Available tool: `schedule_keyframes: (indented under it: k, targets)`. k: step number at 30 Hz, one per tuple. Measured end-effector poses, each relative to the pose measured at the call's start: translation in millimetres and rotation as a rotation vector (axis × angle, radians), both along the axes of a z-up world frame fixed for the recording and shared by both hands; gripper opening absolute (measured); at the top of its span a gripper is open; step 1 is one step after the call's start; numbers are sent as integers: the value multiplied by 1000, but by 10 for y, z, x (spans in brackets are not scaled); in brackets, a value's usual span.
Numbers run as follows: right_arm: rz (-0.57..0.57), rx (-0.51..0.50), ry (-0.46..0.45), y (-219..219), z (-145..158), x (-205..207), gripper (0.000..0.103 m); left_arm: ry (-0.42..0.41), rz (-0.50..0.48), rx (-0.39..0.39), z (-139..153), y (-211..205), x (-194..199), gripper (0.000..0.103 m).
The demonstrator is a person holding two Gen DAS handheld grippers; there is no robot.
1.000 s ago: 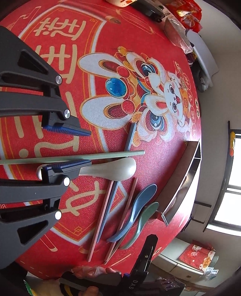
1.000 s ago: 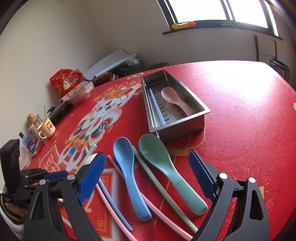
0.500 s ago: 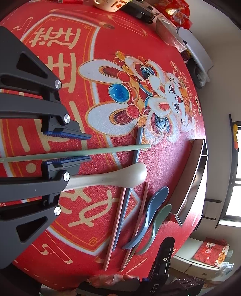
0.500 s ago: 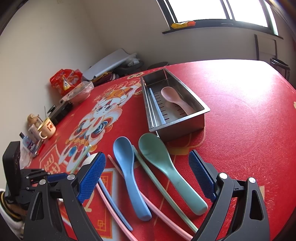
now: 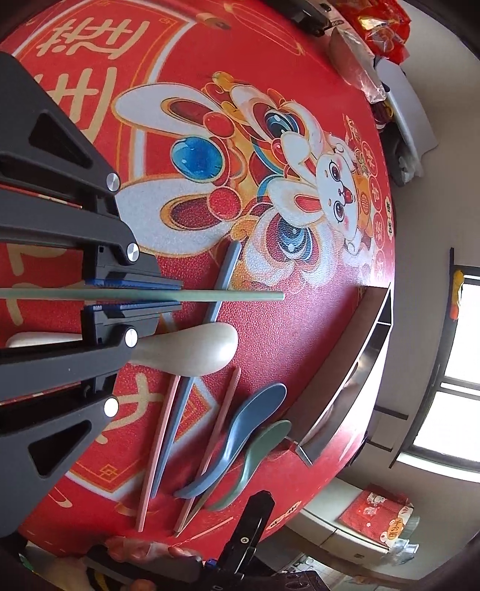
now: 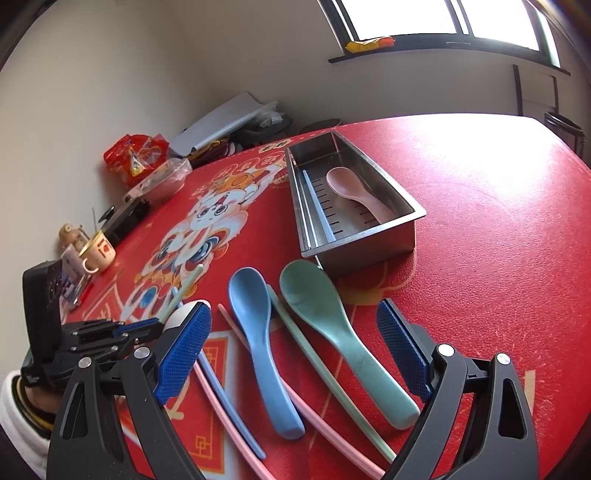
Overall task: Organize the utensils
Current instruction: 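Close the right tool on the blue spoon while the left tool holds the green chopstick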
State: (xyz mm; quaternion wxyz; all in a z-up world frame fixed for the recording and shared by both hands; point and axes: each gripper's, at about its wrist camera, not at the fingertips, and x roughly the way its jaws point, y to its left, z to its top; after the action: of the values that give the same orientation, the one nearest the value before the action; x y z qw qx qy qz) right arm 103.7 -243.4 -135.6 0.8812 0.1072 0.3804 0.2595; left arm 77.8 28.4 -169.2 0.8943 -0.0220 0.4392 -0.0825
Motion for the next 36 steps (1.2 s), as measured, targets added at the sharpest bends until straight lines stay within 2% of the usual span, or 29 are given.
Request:
schedule_keyframes:
  k: [8,9,10,13,14,16,22,25,32,36]
  targets:
    - [46,-37,1,102,-27,-9,87,-14,4,-90,-22,120,-23,6]
    - [55,-45,0,123,-33,-12,84,-13,4,-107,-29,143,-23,6]
    - [64,-57,2,148,-41,-15,74,-10,5,-126,-33,168,-19,6]
    - [93,-92,6,234,-62,-24,67,-7,5,-159,-41,206,-16,6]
    - [104,-102,2,260,-62,-35,65,-8,5,-157,-41,203,-16,6]
    - [127,-124,2,320,-75,-53,52,-10,5,-138,-40,191,-16,6]
    - [167,-155,29,409,-125,-40,36,-18,3,-83,-31,129,-24,7]
    - [175,-163,48,437,-155,-15,32,-17,3,-96,-30,130,-27,7]
    - [196,-230,53,572,-193,-13,30,-16,3,-106,-31,137,-29,7]
    - [201,-237,63,589,-212,7,22,-15,3,-116,-32,148,-30,7]
